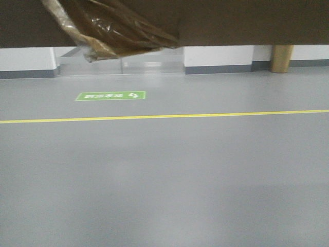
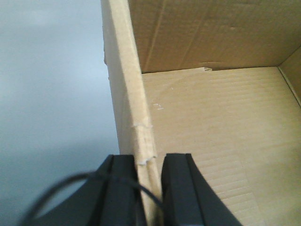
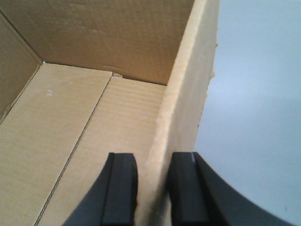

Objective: Grab carton from right shelf to conveyor
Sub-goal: 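Hold the carton with both grippers while driving away from the shelf, then carry the carton with both grippers over the black conveyor belt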

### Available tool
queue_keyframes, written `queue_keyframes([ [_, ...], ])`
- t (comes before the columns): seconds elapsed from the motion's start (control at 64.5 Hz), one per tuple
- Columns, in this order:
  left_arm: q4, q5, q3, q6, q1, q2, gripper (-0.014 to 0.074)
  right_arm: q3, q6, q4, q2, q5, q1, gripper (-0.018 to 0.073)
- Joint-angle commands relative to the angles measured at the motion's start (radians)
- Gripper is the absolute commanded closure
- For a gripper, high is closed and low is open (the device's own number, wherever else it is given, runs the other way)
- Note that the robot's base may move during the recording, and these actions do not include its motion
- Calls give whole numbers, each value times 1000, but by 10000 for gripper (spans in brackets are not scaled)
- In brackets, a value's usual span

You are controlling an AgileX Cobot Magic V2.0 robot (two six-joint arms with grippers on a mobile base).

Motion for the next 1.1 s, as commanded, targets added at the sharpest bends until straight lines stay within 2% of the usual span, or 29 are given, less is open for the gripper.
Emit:
queue_keyframes([
  [0.0, 79, -1, -10, 15, 3, -13, 610, -7, -29, -26, -16, -29, -2, 623],
  [0.496, 79, -1, -10, 15, 3, -13, 610, -7, -29, -26, -16, -29, -2, 623],
  [0.853, 166, -1, -10, 15, 3, -13, 610, -7, -29, -26, -16, -29, -2, 623],
  [1.085, 175, -1, -10, 15, 3, -13, 610, -7, -29, -26, -16, -29, -2, 623],
])
